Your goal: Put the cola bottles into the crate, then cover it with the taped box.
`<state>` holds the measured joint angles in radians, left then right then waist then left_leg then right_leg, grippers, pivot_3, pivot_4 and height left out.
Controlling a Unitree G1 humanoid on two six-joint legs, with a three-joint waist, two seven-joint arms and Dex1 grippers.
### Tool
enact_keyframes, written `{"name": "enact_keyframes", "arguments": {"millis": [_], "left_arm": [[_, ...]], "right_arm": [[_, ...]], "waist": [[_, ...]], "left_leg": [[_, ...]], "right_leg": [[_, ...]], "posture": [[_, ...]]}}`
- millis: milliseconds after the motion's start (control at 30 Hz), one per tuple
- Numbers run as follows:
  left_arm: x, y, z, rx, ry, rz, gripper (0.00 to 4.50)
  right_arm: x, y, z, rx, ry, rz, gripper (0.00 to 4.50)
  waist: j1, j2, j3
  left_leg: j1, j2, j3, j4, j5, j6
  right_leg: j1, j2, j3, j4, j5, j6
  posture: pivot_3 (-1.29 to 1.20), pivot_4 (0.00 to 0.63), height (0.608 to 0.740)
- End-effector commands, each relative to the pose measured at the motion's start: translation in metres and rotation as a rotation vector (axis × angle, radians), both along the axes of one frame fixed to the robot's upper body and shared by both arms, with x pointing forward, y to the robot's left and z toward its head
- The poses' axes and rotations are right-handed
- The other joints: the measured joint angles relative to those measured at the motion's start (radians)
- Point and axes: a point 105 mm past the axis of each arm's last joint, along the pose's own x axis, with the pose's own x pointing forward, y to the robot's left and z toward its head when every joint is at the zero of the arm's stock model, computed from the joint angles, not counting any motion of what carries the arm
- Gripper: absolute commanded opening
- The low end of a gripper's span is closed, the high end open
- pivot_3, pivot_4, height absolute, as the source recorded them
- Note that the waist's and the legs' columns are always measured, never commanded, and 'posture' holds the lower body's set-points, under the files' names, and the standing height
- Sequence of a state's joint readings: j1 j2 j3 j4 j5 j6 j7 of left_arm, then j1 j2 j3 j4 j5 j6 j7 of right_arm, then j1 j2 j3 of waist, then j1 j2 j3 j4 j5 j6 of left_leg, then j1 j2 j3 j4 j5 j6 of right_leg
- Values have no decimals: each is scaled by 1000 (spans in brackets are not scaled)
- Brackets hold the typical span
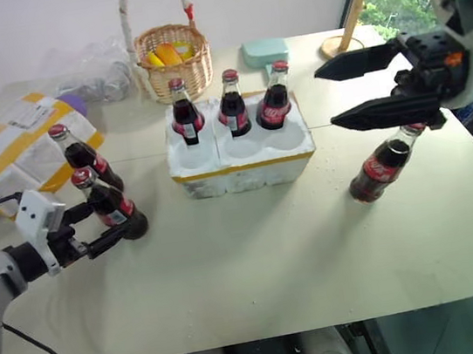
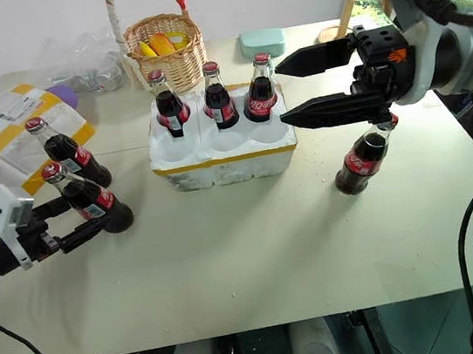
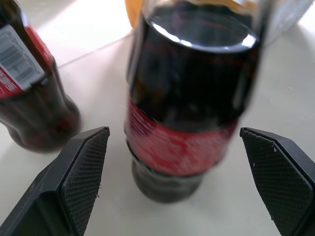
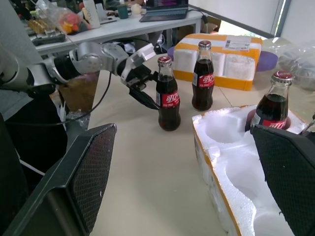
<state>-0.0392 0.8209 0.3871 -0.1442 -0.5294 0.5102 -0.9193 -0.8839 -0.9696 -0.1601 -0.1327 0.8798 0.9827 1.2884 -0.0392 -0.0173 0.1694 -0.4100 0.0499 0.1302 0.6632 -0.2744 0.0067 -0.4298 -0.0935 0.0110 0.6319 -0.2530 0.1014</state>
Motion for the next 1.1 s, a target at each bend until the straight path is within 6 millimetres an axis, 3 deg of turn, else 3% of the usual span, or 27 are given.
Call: {"name": "enact_keyframes", "arguments": {"millis": [33,333,500,533,700,933,1100], "left_arm": [[9,0,0,10,-33,20,4450],[20,-17,-10,-39,-28,-15,4450],[16,-16,-9,-41,-9,-34,2841],[15,-17,-8,-46,-1,-41,2882],[4,-32,16,-97,13,-146,2882],[-3,-86,75,-118,-69,-378,2882],[0,-127,105,-101,-132,-541,2882]], "right_arm": [[-10,-2,11,10,-60,10,4500],[-12,0,10,36,-56,2,4500],[-13,0,9,51,-53,-5,4500],[-12,0,8,53,-51,-6,4500],[-10,-1,3,63,-41,-20,4500],[-4,0,-11,42,-32,-54,4500],[-1,1,-22,14,-32,-69,4500]], "waist": [[-1,0,0],[-1,0,0],[-1,-1,0],[-1,-1,0],[-2,-2,0],[21,-4,1],[29,-4,1]], "left_leg": [[0,0,0,0,0,0],[0,0,0,1,0,1],[0,0,0,1,0,1],[0,0,0,1,0,1],[0,0,0,1,0,1],[-2,0,-1,3,0,1],[-2,-3,0,3,0,1]], "right_leg": [[0,0,0,0,0,0],[0,0,0,0,0,1],[0,0,0,0,0,1],[0,0,0,0,0,1],[0,0,0,0,0,1],[1,1,-1,0,0,1],[2,2,-1,0,1,2]], "posture": [[0,150,740],[0,150,740],[0,150,740],[0,150,740],[0,150,740],[0,150,740],[0,150,740]]}}
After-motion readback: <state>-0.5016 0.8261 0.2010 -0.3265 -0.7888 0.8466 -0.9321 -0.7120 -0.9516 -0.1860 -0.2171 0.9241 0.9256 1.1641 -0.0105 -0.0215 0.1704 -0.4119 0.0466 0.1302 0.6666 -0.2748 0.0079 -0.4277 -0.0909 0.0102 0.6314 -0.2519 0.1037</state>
